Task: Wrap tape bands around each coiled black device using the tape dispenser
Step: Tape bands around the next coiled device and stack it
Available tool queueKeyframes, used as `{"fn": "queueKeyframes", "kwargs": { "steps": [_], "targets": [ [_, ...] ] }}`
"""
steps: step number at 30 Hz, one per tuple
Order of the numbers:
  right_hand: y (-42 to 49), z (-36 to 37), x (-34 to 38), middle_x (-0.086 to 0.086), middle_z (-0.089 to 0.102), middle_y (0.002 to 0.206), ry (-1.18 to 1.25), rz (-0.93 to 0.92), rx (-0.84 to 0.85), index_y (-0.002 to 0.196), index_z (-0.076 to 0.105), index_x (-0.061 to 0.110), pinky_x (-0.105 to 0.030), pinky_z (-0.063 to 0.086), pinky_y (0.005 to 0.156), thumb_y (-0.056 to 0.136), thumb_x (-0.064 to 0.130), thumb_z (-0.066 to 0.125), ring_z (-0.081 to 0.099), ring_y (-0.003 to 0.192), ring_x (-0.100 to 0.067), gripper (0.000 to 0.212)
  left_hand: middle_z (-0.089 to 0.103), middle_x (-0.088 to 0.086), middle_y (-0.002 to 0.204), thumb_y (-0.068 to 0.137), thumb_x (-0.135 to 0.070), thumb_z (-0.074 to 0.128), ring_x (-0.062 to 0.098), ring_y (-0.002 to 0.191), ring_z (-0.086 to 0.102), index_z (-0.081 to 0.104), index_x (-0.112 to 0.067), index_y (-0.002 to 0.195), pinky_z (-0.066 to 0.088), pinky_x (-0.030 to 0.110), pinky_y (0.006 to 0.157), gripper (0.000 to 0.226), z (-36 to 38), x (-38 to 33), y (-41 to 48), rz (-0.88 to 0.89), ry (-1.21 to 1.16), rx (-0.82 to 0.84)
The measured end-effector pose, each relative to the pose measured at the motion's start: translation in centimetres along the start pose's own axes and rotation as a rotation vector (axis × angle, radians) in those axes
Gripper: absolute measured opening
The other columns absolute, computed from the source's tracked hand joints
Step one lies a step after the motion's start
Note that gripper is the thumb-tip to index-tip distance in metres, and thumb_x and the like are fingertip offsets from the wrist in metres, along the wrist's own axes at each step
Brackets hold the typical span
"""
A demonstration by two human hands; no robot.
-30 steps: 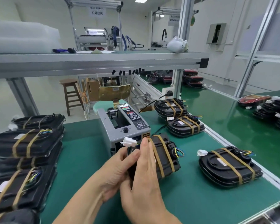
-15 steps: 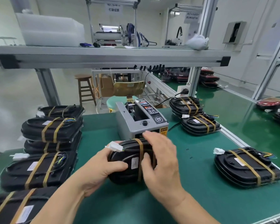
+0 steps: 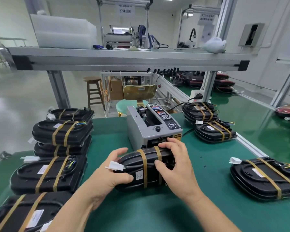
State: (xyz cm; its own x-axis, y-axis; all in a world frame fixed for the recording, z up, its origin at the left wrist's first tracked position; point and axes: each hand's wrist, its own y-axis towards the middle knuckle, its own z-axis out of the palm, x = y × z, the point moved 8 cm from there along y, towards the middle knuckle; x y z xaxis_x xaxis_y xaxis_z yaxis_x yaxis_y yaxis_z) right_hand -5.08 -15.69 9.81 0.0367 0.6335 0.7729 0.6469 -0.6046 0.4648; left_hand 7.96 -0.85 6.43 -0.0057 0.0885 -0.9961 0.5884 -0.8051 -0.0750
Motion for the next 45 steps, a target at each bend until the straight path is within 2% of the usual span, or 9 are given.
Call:
{"fn": "queueKeyframes", "kwargs": {
  "steps": [3,6,9,14,18,22,28,40,45],
  "targets": [
    [-0.1,0.1,0.1,0.018,0.044,0.129,0.023,-0.028,-0.007,0.111,0.055,0.036,-0.005,0.027,0.103,0.079,0.013,0.071,0.041,0.128,0.001,0.042,0.054,-0.014,0.132,0.047,-0.037,0.085,0.000,0.122,0.055,0.028,-0.054,0.144,0.043,0.022,0.095,0.113,-0.9,-2.3,-0.7,0.133,0.035,-0.149],
    [-0.2,0.2,0.1,0.016,0.047,0.126,0.067,-0.032,-0.015,0.112,0.056,0.032,-0.006,0.030,0.102,0.075,0.020,0.066,0.044,0.126,-0.001,0.041,0.057,-0.017,0.131,0.067,-0.038,0.079,-0.002,0.127,0.049,0.046,-0.050,0.137,0.036,0.021,0.106,0.079,-1.6,-6.5,-2.5,0.473,0.181,-0.409],
    [-0.1,0.4,-0.3,0.016,0.046,0.126,0.098,-0.016,-0.004,0.112,0.056,0.035,-0.003,0.029,0.100,0.076,0.019,0.068,0.043,0.126,0.001,0.041,0.064,-0.008,0.121,0.078,-0.034,0.069,0.007,0.118,0.057,0.068,-0.026,0.122,0.042,0.032,0.106,0.045,0.4,-9.4,-3.1,0.699,0.638,-0.542],
    [0.3,0.4,-0.6,0.015,0.046,0.124,0.108,-0.019,0.006,0.112,0.057,0.038,-0.005,0.032,0.098,0.077,0.023,0.071,0.046,0.123,0.001,0.041,0.070,-0.006,0.104,0.088,-0.066,0.038,0.021,0.096,0.066,0.066,-0.027,0.125,0.051,0.036,0.081,0.060,3.7,-7.3,-0.6,0.421,1.277,-0.436],
    [0.5,-0.4,-2.7,0.015,0.059,0.118,0.335,0.118,-0.075,0.112,0.064,0.035,-0.016,0.043,0.096,0.075,0.034,0.067,0.056,0.116,-0.002,0.037,0.061,-0.018,0.116,0.091,-0.069,0.034,0.007,0.107,0.059,0.048,-0.049,0.134,0.048,0.028,0.079,0.050,2.2,-5.6,0.0,0.321,1.246,-0.409],
    [1.0,-2.9,-6.7,0.014,0.070,0.082,0.391,0.390,-0.344,0.084,0.070,0.027,-0.029,0.049,0.078,0.088,0.011,0.067,0.062,0.081,-0.009,0.016,0.059,-0.019,0.110,0.085,-0.075,0.032,0.004,0.103,0.058,0.045,-0.058,0.133,0.048,0.026,0.081,0.053,1.5,-5.2,0.0,0.281,1.173,-0.404],
    [2.5,-2.4,-7.3,0.014,0.067,0.062,0.461,0.513,-0.315,0.077,0.074,0.020,-0.022,0.041,0.062,0.087,0.009,0.071,0.052,0.053,0.002,0.015,0.054,-0.019,0.104,0.072,-0.085,0.027,0.002,0.099,0.054,0.045,-0.060,0.131,0.046,0.026,0.082,0.067,1.6,-5.0,-0.1,0.245,1.175,-0.292],
    [3.4,0.0,-5.6,0.005,0.063,0.064,0.503,0.614,-0.177,0.075,0.073,0.012,-0.025,0.039,0.061,0.082,0.011,0.075,0.050,0.059,-0.008,0.008,0.053,-0.013,0.078,0.068,-0.083,0.042,0.007,0.073,0.051,0.066,-0.046,0.107,0.047,0.029,0.064,0.059,1.5,-5.7,-2.0,0.469,1.042,-0.272],
    [2.6,0.0,-7.3,0.000,0.063,0.068,0.509,0.702,-0.206,0.078,0.071,0.011,-0.023,0.036,0.046,0.084,0.008,0.071,0.048,0.054,-0.011,0.006,0.052,-0.013,0.081,0.067,-0.087,0.045,0.008,0.077,0.051,0.067,-0.045,0.111,0.045,0.028,0.067,0.064,1.6,-5.5,-2.1,0.447,1.039,-0.253]
  ]
}}
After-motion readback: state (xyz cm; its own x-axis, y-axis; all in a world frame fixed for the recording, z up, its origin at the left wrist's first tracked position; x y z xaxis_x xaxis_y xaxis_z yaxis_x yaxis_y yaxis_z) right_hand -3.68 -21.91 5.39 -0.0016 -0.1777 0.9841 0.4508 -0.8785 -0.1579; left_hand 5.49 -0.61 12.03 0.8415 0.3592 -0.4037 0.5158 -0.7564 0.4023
